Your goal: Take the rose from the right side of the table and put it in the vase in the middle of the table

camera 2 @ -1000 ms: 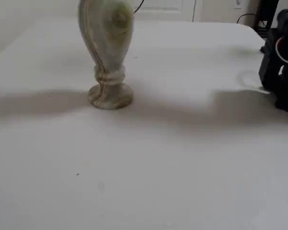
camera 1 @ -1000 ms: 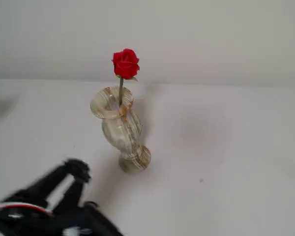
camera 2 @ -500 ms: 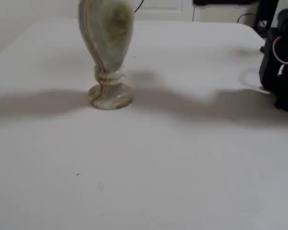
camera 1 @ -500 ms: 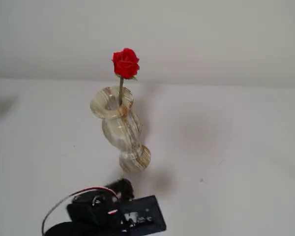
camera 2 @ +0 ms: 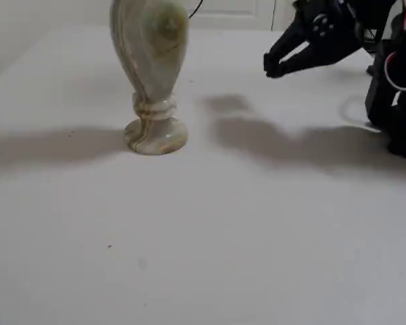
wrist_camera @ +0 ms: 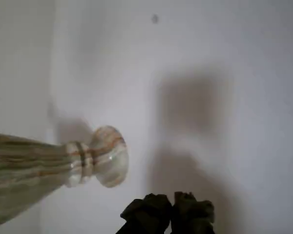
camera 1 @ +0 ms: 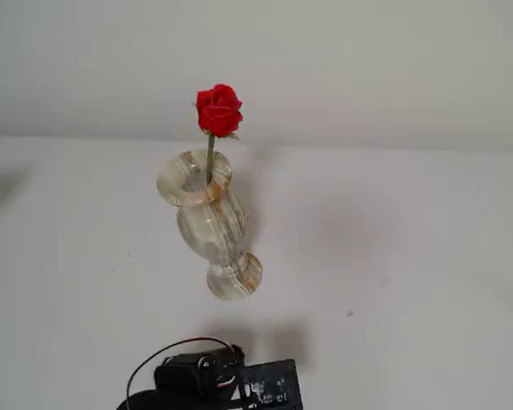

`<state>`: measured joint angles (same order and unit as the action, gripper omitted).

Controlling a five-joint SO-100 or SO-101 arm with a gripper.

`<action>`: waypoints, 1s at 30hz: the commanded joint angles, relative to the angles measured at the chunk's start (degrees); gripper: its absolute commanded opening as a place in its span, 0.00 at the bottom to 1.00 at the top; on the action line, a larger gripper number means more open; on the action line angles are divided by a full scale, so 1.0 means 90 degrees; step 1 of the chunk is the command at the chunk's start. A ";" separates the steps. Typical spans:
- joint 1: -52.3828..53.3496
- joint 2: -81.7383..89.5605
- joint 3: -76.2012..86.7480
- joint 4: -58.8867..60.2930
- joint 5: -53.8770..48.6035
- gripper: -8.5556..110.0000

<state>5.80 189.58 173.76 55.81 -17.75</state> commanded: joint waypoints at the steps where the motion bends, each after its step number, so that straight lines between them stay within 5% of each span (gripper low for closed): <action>1: 0.0107 0.0078 0.0254 -0.0195 0.0098 0.07; 30: 0.0078 0.0078 0.0361 -0.0264 0.0137 0.07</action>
<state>6.33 189.58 177.28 54.84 -16.70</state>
